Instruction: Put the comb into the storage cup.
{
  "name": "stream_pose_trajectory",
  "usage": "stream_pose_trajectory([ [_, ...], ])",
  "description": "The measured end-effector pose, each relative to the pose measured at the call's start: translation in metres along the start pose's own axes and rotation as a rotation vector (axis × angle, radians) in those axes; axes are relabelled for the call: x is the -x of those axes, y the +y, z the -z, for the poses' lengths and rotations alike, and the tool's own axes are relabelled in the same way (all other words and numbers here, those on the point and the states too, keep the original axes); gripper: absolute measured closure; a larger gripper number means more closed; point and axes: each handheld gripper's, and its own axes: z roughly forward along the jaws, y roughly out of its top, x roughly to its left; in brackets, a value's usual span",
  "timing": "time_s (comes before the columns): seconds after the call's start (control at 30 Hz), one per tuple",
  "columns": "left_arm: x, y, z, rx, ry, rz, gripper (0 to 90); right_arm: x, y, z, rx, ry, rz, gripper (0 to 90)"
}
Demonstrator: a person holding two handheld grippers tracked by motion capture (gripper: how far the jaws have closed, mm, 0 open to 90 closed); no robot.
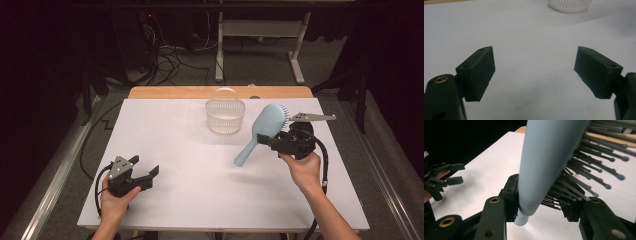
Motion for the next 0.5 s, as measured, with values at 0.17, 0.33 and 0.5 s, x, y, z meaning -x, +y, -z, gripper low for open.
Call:
stream_pose_trajectory([
  [0.17, 0.000, -0.001, -0.001, 0.010, -0.019, 0.020, 17.9, 0.002, 0.004, -0.001, 0.007, -0.004, -0.005, 56.4],
  [0.33, 0.000, -0.002, -0.001, 0.012, -0.025, 0.026, 17.6, 0.003, 0.009, -0.002, 0.014, -0.007, -0.004, 56.4],
  [0.5, 0.000, -0.002, -0.001, 0.014, -0.034, 0.027, 16.5, 0.004, 0.014, -0.003, 0.016, -0.010, -0.001, 56.4],
])
